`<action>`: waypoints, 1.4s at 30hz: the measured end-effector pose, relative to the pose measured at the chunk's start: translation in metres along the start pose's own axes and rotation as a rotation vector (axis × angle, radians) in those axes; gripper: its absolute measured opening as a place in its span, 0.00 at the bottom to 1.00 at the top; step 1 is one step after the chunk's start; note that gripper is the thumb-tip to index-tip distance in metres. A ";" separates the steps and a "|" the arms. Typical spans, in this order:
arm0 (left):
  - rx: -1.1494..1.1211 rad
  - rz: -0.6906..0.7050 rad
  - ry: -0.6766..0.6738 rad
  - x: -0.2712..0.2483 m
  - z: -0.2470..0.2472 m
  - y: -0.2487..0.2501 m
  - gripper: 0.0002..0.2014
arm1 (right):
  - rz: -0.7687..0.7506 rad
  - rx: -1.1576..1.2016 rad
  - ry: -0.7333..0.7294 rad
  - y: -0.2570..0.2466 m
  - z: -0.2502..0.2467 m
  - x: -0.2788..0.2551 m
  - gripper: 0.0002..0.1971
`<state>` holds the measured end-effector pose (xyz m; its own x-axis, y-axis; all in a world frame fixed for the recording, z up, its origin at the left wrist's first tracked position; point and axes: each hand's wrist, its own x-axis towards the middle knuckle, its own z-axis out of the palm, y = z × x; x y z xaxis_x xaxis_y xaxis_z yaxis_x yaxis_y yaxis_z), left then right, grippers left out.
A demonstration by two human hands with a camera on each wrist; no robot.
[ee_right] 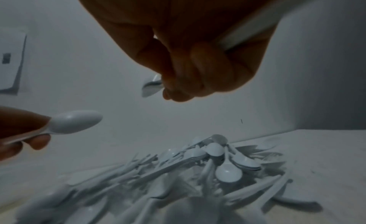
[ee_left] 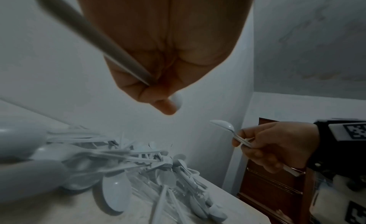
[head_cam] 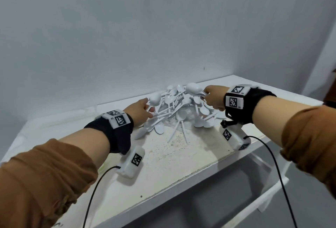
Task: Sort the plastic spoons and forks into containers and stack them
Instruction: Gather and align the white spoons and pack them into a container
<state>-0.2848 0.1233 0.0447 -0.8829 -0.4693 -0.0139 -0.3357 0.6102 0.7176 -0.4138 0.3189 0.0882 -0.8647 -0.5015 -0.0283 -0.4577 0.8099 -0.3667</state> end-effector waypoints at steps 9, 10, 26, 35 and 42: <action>0.411 -0.067 -0.071 0.051 0.069 0.032 0.13 | -0.168 -0.176 -0.155 0.069 0.017 0.064 0.04; 0.469 -0.077 -0.084 0.055 0.076 0.033 0.13 | -0.183 -0.188 -0.195 0.072 0.019 0.070 0.02; 0.815 -0.325 -0.217 0.077 0.108 0.038 0.10 | -0.478 -0.336 -0.349 0.080 0.044 0.111 0.08; 0.621 -0.339 -0.114 0.068 0.104 0.049 0.09 | -0.503 -0.070 -0.279 0.094 0.013 0.114 0.07; 0.489 -0.304 -0.051 0.067 0.103 0.059 0.13 | -0.437 -0.197 -0.270 0.111 0.015 0.096 0.05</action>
<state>-0.3974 0.1936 0.0147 -0.7335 -0.6461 -0.2112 -0.6790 0.6824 0.2706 -0.5447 0.3559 0.0309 -0.5133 -0.8432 -0.1596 -0.8148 0.5372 -0.2178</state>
